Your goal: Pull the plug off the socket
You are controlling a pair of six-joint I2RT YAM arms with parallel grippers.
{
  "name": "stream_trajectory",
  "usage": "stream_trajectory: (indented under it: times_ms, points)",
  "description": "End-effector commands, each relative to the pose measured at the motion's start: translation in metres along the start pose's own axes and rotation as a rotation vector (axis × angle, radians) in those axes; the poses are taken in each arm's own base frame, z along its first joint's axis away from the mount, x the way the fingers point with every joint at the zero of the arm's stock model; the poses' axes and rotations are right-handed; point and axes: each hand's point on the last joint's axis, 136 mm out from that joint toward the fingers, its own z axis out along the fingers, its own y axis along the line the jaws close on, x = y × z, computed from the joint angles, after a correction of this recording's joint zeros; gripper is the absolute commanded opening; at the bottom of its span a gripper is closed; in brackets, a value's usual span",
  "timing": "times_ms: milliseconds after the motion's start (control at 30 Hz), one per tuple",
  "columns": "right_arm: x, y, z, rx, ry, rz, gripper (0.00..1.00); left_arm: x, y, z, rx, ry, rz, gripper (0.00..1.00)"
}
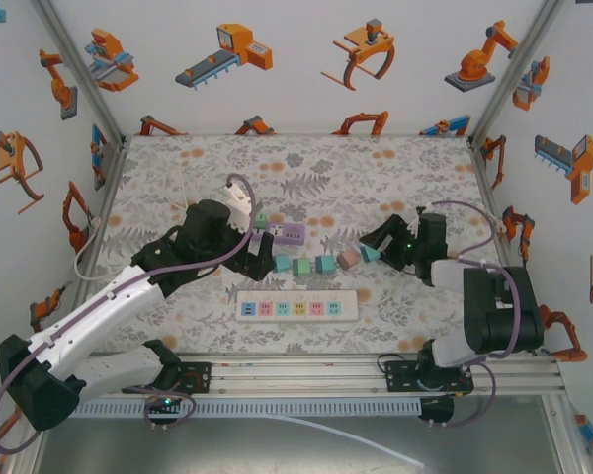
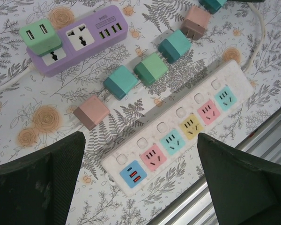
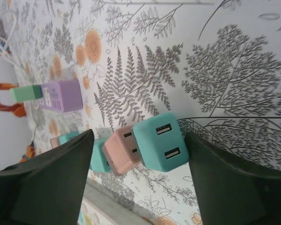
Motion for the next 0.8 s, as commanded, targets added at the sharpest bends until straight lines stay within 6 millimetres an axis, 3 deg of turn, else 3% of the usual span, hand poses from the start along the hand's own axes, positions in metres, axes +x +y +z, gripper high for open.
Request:
stream_trajectory:
  times_ms: [0,167,367,600,767]
  points:
    - [0.01,-0.032,-0.01,0.165,0.013,0.007,0.8,0.0,0.004,-0.006,-0.025,-0.014,0.005,0.97]
    - [-0.008,-0.014,-0.031,0.18,-0.054,-0.073,0.81,-0.001,0.009,-0.007,-0.056,-0.023,0.0,0.97]
    - [-0.035,0.027,-0.06,0.14,-0.161,-0.215,0.81,-0.005,0.017,-0.011,-0.098,-0.058,-0.022,0.97]
    - [-0.042,0.113,-0.086,0.016,-0.281,-0.595,0.81,-0.009,0.033,-0.017,-0.182,-0.107,-0.081,0.97]
    - [-0.016,0.18,-0.087,-0.105,-0.307,-0.974,0.81,-0.004,0.058,-0.021,-0.277,-0.126,-0.177,0.97]
